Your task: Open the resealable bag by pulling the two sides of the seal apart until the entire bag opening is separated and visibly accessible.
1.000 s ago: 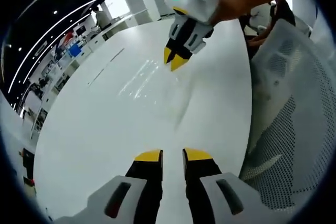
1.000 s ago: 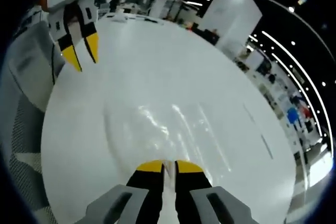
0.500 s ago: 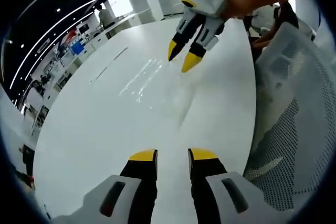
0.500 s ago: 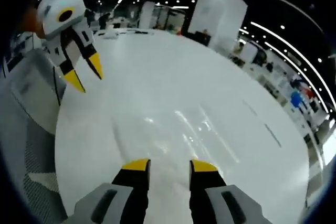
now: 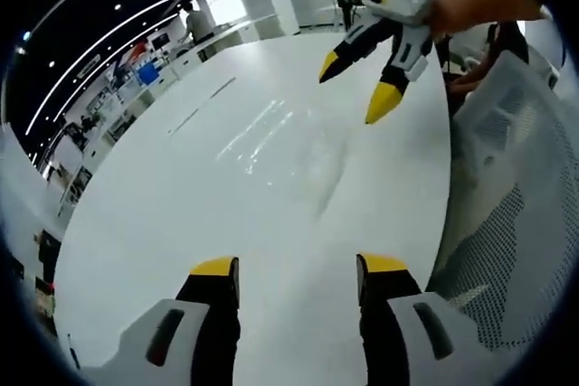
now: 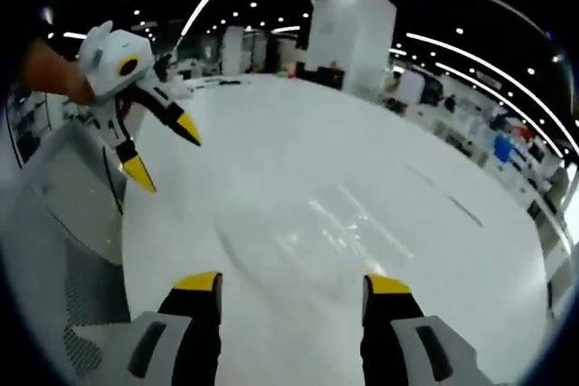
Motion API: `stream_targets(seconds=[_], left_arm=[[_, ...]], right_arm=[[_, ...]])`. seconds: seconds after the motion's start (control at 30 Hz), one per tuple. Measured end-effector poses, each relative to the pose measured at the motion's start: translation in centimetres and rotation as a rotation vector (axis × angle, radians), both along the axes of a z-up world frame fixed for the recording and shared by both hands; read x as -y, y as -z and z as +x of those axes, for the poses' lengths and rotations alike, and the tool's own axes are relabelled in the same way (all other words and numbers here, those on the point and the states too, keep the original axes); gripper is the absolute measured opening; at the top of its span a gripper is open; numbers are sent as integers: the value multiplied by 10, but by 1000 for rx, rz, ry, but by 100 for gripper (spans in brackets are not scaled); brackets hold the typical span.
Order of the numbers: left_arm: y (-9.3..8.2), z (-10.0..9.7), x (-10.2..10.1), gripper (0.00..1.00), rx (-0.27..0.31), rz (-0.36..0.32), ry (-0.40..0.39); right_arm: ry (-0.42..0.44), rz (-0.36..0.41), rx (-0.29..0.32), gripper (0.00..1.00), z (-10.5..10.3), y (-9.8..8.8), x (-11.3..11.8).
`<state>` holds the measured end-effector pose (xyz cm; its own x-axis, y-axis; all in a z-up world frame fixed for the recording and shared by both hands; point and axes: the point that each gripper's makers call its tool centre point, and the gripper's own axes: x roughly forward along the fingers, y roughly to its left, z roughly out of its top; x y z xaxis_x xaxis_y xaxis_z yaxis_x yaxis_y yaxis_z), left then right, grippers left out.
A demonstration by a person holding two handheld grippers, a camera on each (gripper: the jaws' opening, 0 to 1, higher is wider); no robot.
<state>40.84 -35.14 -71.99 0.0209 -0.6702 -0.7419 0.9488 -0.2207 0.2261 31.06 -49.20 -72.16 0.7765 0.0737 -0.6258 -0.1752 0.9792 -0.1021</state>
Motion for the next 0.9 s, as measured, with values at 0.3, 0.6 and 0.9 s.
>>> stream_targets(seconds=[0.3, 0.6, 0.9], left_arm=[[-4, -1, -1, 80, -15, -44, -35], [-1, -8, -7, 98, -91, -69, -95], [-9, -9, -17, 99, -117, -94, -147]], right_arm=[[70, 59, 37, 85, -14, -4, -5], [117, 80, 48, 96, -28, -1, -13], [207, 132, 112, 100, -40, -13, -20]])
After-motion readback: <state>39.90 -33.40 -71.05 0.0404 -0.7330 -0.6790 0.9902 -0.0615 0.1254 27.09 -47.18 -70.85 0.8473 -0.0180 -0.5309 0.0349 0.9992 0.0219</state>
